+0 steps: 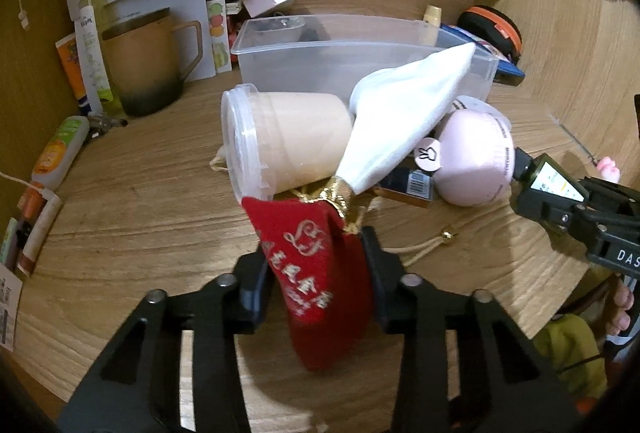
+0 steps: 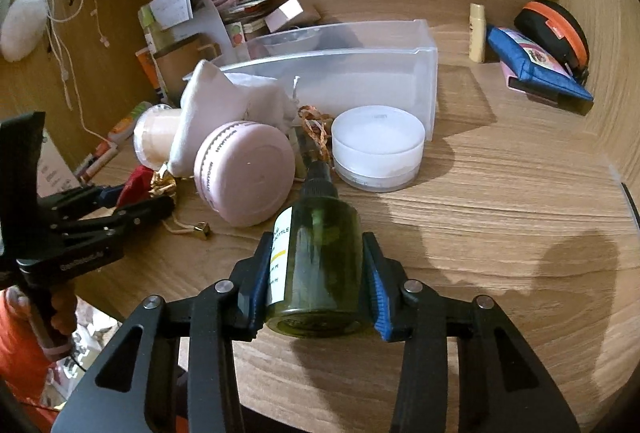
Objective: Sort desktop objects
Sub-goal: 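Grasp the red pouch with the left tool while the right tool grasps the green bottle, then carry the red pouch and green bottle over the clear plastic box with both tools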
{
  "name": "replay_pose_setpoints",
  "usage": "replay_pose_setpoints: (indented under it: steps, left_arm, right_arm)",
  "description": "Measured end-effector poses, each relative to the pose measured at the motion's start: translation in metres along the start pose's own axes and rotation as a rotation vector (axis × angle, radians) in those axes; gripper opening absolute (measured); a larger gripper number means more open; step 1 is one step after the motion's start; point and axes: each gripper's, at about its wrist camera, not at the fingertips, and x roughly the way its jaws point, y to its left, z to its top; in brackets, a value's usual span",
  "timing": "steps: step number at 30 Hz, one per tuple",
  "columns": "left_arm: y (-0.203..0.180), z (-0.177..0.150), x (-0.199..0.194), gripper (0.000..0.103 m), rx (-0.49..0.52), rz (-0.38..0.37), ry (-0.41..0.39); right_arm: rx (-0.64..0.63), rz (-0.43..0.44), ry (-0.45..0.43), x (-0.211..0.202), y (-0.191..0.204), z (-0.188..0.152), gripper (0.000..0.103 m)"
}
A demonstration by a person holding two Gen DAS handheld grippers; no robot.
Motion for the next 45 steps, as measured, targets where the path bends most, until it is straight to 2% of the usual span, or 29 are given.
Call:
replay_pose_setpoints:
  steps: [6, 16, 22, 27, 35, 45]
  left_arm:
    - [0.001, 0.001, -0.006, 0.028, -0.030, -0.014, -0.005]
    - [-0.001, 0.015, -0.036, 0.027, -0.011, -0.057, -0.065]
    - [-0.005, 0.034, -0.060, 0.026, 0.025, -0.079, -0.143]
    - [-0.003, 0.044, -0.063, 0.026, 0.028, -0.092, -0.151]
    - [0.002, 0.060, -0.068, 0.026, 0.027, -0.097, -0.167]
    - [0.018, 0.100, -0.074, 0.026, 0.007, -0.119, -0.204]
  right_arm:
    - [0.012, 0.017, -0.043, -0.015, -0.003, 0.005, 0.038]
    - [0.025, 0.032, -0.085, -0.028, -0.005, 0.014, 0.038]
    - [0.042, 0.048, -0.098, -0.029, -0.005, 0.022, 0.038]
    - [0.020, 0.036, -0.113, -0.033, -0.001, 0.030, 0.038]
    - [-0.056, 0.014, -0.156, -0.045, 0.009, 0.055, 0.038]
    - [-0.100, 0.018, -0.179, -0.049, 0.012, 0.091, 0.038]
